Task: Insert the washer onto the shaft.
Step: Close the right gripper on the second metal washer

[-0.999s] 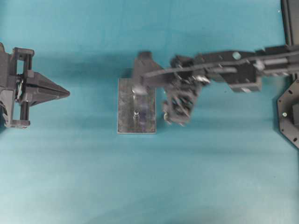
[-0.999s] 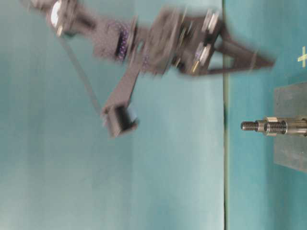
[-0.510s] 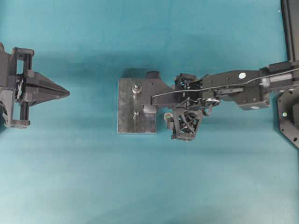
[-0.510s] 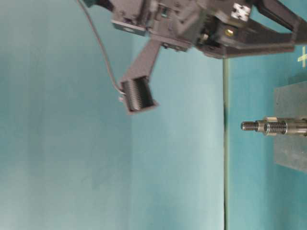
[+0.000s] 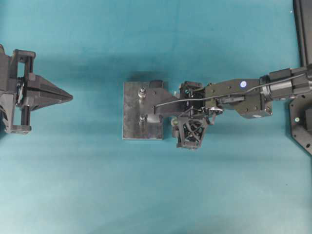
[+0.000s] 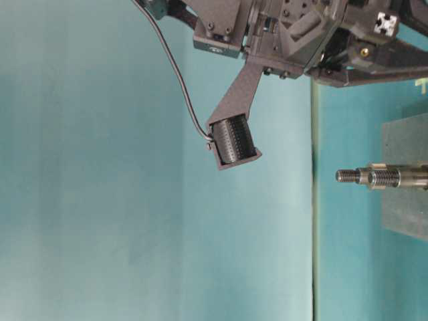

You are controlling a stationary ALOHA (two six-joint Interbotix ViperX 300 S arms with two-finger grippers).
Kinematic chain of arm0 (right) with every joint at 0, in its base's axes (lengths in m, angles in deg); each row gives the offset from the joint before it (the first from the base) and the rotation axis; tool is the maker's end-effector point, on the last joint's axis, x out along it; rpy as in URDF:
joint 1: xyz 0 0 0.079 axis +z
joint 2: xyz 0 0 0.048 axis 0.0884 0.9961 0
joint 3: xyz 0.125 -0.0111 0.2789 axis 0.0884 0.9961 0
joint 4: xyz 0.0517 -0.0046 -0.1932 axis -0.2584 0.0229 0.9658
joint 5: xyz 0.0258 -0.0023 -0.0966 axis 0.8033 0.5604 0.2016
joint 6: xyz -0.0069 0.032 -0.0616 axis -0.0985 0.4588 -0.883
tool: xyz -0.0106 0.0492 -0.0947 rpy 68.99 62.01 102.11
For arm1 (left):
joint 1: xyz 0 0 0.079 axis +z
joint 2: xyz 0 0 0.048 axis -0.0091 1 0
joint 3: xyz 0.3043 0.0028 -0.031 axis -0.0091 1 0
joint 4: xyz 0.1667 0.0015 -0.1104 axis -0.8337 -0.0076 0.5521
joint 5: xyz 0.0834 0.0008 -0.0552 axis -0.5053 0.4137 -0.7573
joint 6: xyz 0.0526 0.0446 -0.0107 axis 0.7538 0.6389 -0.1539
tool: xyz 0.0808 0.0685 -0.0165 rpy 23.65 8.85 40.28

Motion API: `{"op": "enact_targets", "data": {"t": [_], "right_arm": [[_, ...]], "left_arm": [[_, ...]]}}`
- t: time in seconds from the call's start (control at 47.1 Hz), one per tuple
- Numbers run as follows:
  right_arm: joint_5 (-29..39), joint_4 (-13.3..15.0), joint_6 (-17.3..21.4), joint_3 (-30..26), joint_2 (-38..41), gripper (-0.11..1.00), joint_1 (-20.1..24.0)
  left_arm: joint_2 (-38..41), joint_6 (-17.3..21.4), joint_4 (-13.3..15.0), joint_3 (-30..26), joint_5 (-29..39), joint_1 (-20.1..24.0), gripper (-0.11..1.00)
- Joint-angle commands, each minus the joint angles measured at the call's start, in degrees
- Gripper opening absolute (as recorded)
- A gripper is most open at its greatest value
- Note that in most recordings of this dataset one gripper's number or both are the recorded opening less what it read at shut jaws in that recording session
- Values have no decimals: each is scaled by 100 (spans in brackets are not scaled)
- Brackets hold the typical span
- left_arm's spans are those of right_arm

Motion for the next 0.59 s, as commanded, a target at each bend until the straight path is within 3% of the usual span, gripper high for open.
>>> {"op": "enact_targets", "data": {"t": [0.0, 0.574], "right_arm": [[-35, 9, 62, -35, -62, 66, -35], [-44, 9, 62, -35, 185, 66, -26]], "left_arm": [[0, -9, -9, -79, -26, 9, 0], [9, -9, -9, -62, -35, 9, 0]]}}
